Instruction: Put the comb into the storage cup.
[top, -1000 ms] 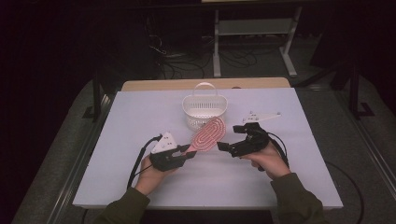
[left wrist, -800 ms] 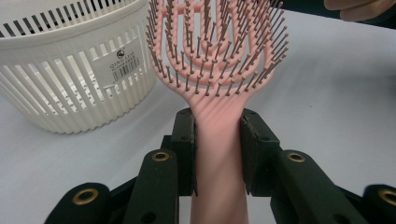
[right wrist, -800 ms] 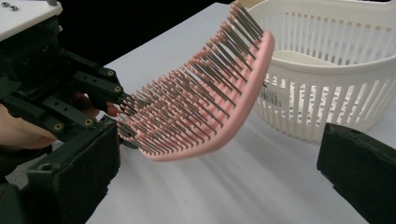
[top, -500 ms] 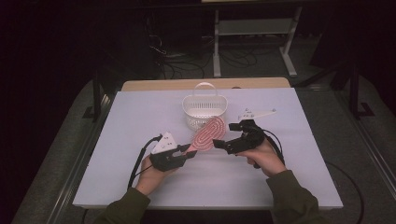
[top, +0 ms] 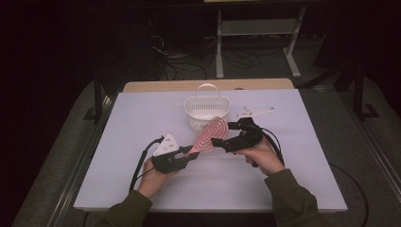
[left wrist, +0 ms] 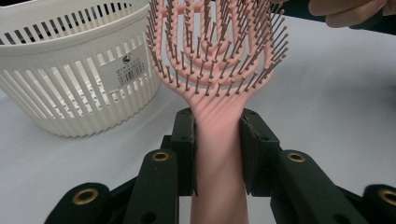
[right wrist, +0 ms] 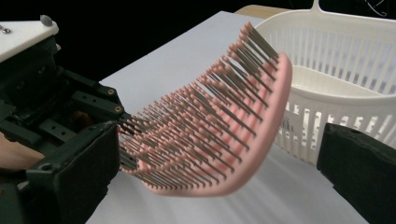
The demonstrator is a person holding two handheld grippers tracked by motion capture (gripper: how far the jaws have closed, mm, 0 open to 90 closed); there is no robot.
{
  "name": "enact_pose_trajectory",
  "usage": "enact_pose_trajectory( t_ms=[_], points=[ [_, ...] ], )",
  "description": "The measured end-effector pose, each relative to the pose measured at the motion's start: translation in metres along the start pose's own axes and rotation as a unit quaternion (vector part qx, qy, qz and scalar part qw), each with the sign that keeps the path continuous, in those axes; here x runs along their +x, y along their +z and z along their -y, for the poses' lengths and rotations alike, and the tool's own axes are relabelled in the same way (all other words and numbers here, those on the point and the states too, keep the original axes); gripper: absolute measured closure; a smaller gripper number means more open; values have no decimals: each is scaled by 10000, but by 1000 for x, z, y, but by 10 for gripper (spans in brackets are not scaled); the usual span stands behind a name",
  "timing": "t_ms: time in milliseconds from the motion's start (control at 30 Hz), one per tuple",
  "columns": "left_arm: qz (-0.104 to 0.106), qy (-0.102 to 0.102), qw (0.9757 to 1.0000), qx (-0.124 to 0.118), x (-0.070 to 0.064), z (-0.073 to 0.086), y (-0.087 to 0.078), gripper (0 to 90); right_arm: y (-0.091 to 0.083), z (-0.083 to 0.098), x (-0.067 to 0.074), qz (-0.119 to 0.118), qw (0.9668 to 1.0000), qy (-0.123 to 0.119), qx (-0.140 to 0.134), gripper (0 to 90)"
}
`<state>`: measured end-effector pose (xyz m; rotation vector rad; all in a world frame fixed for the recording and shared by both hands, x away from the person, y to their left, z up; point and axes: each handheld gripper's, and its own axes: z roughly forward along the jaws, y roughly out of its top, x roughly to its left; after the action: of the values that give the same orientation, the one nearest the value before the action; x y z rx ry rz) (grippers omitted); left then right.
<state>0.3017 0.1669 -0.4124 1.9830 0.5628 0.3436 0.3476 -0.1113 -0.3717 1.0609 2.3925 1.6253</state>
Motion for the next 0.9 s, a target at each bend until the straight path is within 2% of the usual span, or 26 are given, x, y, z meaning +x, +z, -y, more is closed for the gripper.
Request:
enact_pose_trajectory(
  t_ms=[200, 500, 900],
  points=[
    [-21, -1, 10000, -26, 0, 0, 1, 704, 7, -3, 1, -104, 9999, 73, -58, 0],
    [-18, 21, 10000, -52, -1, 1, 0, 704, 18, -1, 1, -125, 9999, 113, 30, 4],
    [-23, 46, 10000, -72, -1, 1, 1, 704, 17, 0, 0, -116, 9997, 209, -67, 97]
  ],
)
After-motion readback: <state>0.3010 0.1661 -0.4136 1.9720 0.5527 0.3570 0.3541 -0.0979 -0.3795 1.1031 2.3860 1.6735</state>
